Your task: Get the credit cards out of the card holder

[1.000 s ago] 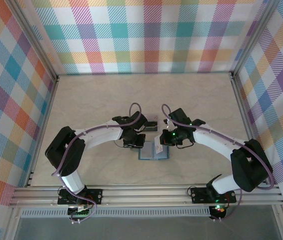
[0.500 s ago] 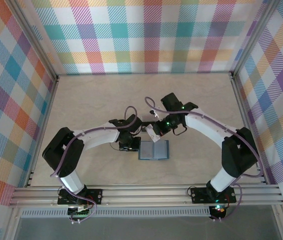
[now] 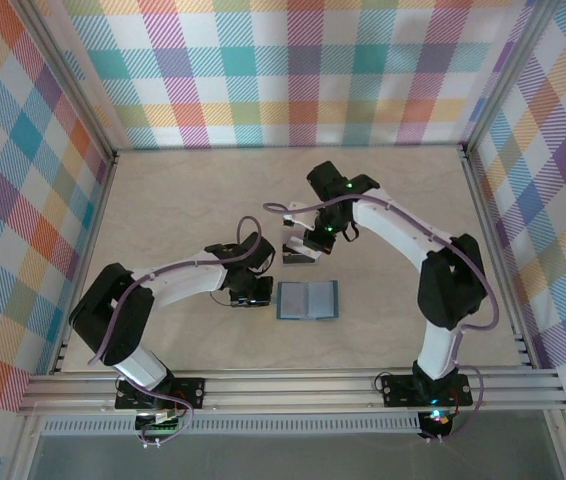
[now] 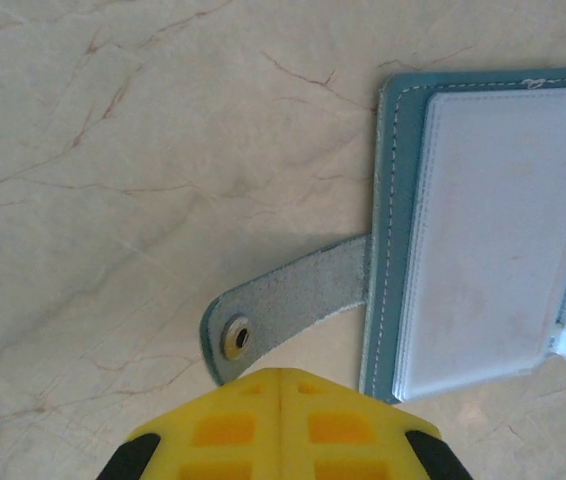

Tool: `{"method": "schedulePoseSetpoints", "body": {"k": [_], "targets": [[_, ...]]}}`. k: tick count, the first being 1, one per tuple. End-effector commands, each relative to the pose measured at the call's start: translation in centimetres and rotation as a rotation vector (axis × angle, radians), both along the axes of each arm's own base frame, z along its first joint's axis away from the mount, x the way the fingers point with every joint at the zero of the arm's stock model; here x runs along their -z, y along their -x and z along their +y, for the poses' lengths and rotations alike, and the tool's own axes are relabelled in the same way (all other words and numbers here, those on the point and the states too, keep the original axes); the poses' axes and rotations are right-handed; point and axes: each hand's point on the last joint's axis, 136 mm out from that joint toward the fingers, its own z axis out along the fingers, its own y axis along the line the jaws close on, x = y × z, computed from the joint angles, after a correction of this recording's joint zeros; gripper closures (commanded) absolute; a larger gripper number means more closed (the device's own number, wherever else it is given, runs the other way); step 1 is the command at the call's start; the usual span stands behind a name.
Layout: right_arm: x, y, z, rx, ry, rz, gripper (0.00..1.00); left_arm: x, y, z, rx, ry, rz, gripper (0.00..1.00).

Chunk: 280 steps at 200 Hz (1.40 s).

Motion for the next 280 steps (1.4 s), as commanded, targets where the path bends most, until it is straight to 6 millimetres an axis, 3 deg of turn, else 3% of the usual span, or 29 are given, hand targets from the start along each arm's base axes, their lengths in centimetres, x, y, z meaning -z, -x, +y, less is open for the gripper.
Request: {"method": "schedulePoseSetpoints", "body": {"k": [1,125,222,252,280], "targets": [[0.4,-0.3,-1.5,-0.134,0.117,-0.019,1.0,-0.9,-0.1,0.8,-0.036,0.015,-0.018,0.98],[0.3,-5.1,1.1,-0.273,0.189,-0.074,1.0,-2.0,0.4,4.7,-0.141,0.022,-0.04,0.9],[4.0,-4.7,1.6,-0.32,0.226,0.014,1.0,-2.1,0.4,5.7,-0.157,0.014,-0.038,0.9],[4.2,-5.0,2.1,-0.315,0.215,0.0,0.86,-2.0,0.5,5.6,-0.157,0.016,-0.032,0.9],[3.6,-7.2,2.0,-0.266,0.248,-0.107,0.8,-1.9,0.4,5.6,-0.157,0.016,-0.031,0.9]]}}
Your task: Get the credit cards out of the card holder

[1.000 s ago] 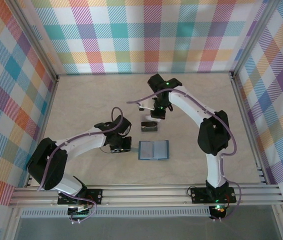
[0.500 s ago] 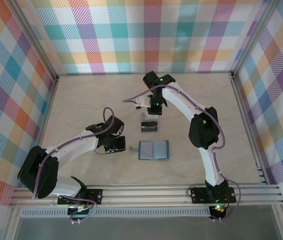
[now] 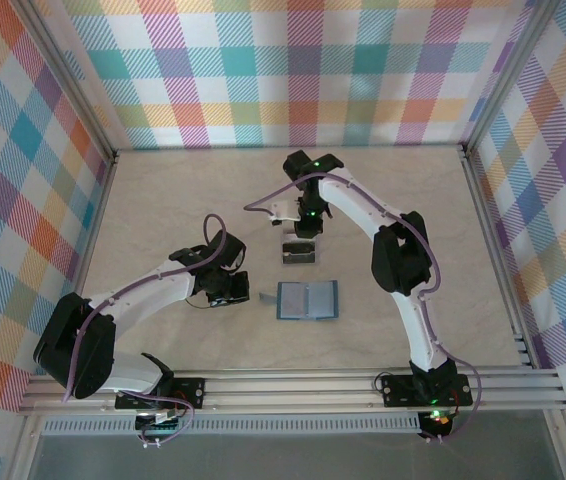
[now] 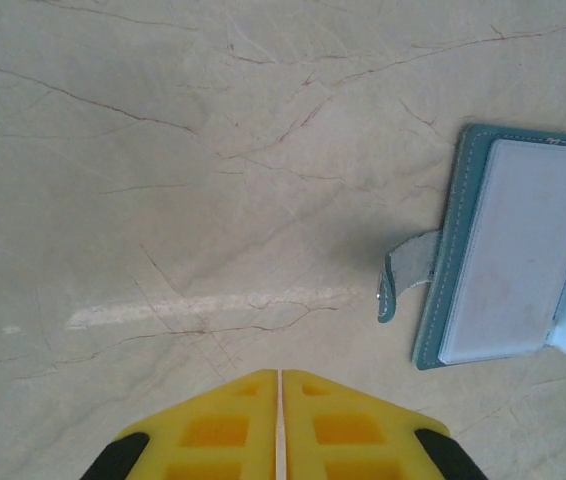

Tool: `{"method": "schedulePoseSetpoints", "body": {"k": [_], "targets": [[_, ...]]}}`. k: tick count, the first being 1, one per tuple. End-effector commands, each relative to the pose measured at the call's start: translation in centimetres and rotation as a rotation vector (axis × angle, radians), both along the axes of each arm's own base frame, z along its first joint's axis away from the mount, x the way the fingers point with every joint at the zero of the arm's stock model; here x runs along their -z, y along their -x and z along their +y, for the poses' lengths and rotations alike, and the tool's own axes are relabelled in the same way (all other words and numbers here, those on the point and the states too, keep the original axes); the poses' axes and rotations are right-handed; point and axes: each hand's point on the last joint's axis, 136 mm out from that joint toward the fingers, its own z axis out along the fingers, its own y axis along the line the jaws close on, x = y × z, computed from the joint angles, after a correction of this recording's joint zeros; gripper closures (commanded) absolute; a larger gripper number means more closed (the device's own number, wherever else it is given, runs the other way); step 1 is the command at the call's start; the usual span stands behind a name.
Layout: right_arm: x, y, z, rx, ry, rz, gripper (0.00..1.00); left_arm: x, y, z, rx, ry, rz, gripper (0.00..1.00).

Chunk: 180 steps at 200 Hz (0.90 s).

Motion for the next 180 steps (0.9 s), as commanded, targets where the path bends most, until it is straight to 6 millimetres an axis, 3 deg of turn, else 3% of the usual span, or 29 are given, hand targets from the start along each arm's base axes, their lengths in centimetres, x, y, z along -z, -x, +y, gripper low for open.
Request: {"method": "schedulePoseSetpoints", "body": {"k": [1,29,72,121,143,180], "targets": [[-0.8,-1.5,0.5,0.005,-0.005,-0.086,0.8,0.5,0.6,0.7,-0.014,-0.018,0.028,0.9],[-2.0,-2.4,0.5,0.016,-0.025,-0.161,0.78,0.3,0.4,0.5,-0.013,-0.003,0.024,0.9],[-4.3,-1.8,1.0,0.101,-0.121,-0.182,0.79,0.0,0.1,-0.6,0.004,0.042,0.02,0.9],[-6.6,0.0,2.3,0.367,-0.291,-0.071,0.82,-0.8,-0.7,-2.0,0.034,0.093,0.007,0.9],[-7.3,0.6,1.8,0.534,-0.349,-0.04,0.85,-0.9,-0.9,-2.9,0.059,0.126,0.017,0.9],[-8.6,3.1,2.3,0.746,-0.526,0.085,0.87,-0.8,-1.2,-4.8,0.105,0.154,0.03,0.9]]}}
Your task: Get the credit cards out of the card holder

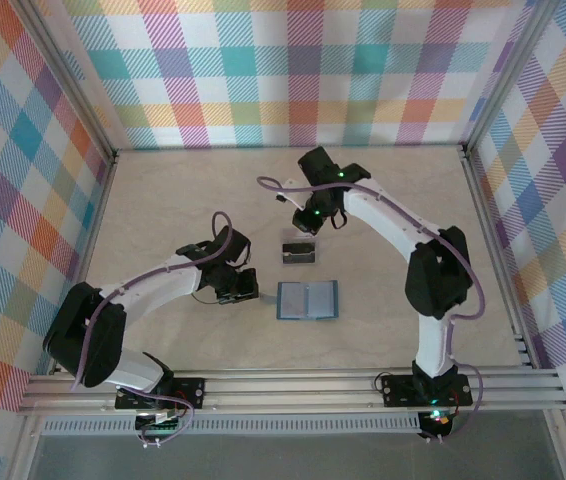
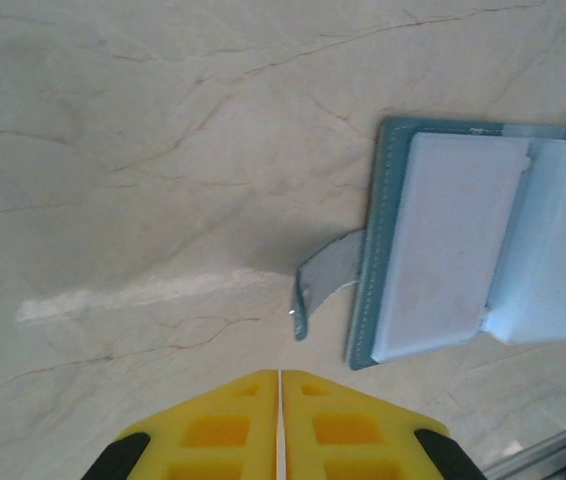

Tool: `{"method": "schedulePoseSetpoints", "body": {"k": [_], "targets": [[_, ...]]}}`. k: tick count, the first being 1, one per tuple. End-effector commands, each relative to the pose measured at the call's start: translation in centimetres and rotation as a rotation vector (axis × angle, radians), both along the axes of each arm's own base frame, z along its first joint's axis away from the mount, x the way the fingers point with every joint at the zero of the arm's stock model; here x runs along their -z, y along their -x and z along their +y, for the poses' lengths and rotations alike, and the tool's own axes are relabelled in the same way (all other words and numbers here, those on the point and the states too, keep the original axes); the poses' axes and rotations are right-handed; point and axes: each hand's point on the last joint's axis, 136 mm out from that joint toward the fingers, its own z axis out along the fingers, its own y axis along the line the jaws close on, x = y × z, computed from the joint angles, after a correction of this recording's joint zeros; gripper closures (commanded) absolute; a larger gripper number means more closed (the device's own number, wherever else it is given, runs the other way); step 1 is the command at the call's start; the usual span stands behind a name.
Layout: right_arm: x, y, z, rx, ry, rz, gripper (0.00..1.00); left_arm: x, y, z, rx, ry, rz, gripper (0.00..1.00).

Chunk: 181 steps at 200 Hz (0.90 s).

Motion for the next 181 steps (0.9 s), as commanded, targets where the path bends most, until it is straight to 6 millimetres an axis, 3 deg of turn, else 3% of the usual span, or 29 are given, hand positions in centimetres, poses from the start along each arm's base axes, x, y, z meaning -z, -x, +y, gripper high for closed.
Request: {"method": "schedulePoseSetpoints", "body": {"k": [1,44,81,124,181], "targets": [[-2.7,1.4,1.5,0.181,-0.222,0.078,0.87,-0.9,-0.6,-2.0,0.053,0.054,-0.014,0.91],[-3.0,3.6,0.3,0.425,-0.361,0.191,0.9,-0.4,-0.8,-4.2,0.112,0.054,0.006,0.91],[-2.1,5.6,-1.2,0.596,-0.44,0.271,0.96,0.5,-1.1,-5.7,0.15,0.044,0.025,0.92],[-0.5,7.6,-2.2,0.751,-0.449,0.404,1.0,1.5,-1.4,-6.1,0.164,0.019,0.042,0.93],[2.2,9.3,-1.0,0.806,-0.524,0.563,0.98,3.5,-1.2,-5.7,0.173,-0.035,0.069,0.94]]}}
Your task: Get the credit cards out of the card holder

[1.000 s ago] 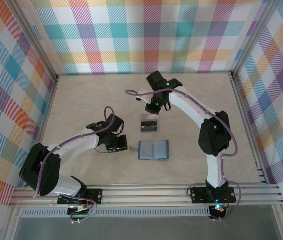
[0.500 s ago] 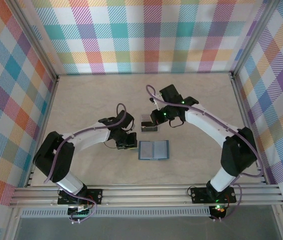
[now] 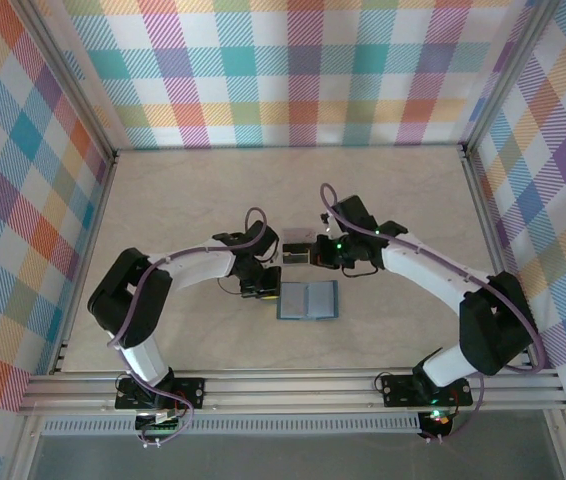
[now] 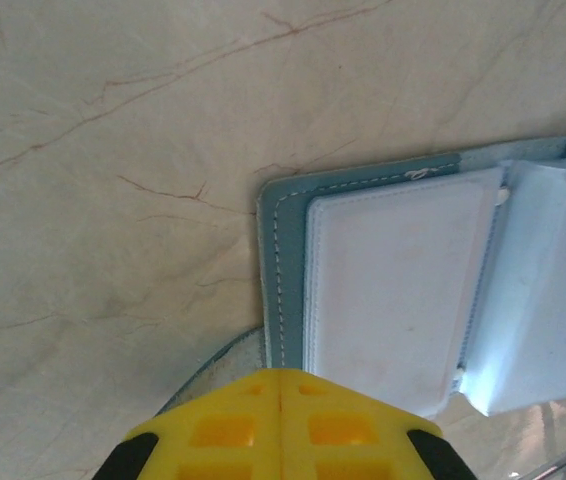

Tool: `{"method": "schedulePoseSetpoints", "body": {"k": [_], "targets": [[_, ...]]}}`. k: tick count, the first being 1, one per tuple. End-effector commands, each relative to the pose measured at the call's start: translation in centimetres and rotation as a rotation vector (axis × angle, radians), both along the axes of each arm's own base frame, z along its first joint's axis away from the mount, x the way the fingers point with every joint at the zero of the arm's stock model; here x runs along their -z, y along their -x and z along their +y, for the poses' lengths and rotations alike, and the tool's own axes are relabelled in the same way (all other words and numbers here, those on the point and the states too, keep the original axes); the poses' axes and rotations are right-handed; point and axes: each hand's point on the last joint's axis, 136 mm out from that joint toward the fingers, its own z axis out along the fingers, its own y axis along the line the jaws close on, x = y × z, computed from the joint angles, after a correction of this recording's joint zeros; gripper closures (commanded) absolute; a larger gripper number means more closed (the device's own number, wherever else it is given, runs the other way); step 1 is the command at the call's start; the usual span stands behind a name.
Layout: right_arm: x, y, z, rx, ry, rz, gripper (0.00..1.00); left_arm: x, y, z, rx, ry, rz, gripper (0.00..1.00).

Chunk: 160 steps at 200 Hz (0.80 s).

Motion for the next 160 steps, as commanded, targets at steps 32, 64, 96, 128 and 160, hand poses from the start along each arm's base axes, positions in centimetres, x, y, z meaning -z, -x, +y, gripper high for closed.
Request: {"method": "schedulePoseSetpoints", "body": {"k": [32,64,96,128,160], "targets": [[1.4,1.4,3.2,0.021,-0.131,0.135,0.96,1.0,0.1,-0.2,0.026,-0.033,-0.001,0.94],[3.0,2.1,4.3,0.017,-0.117,0.193,0.96,1.5,0.4,0.3,0.019,-0.053,0.001,0.95],[4.4,2.6,5.5,-0.001,-0.097,0.233,0.96,2.1,0.8,0.7,0.016,-0.061,0.012,0.95],[5.7,3.1,6.7,-0.022,-0.081,0.267,0.96,2.3,1.2,1.0,0.01,-0.061,0.018,0.95],[6.9,3.5,7.8,-0.042,-0.069,0.297,0.97,2.4,1.5,1.2,0.006,-0.061,0.017,0.95]]}}
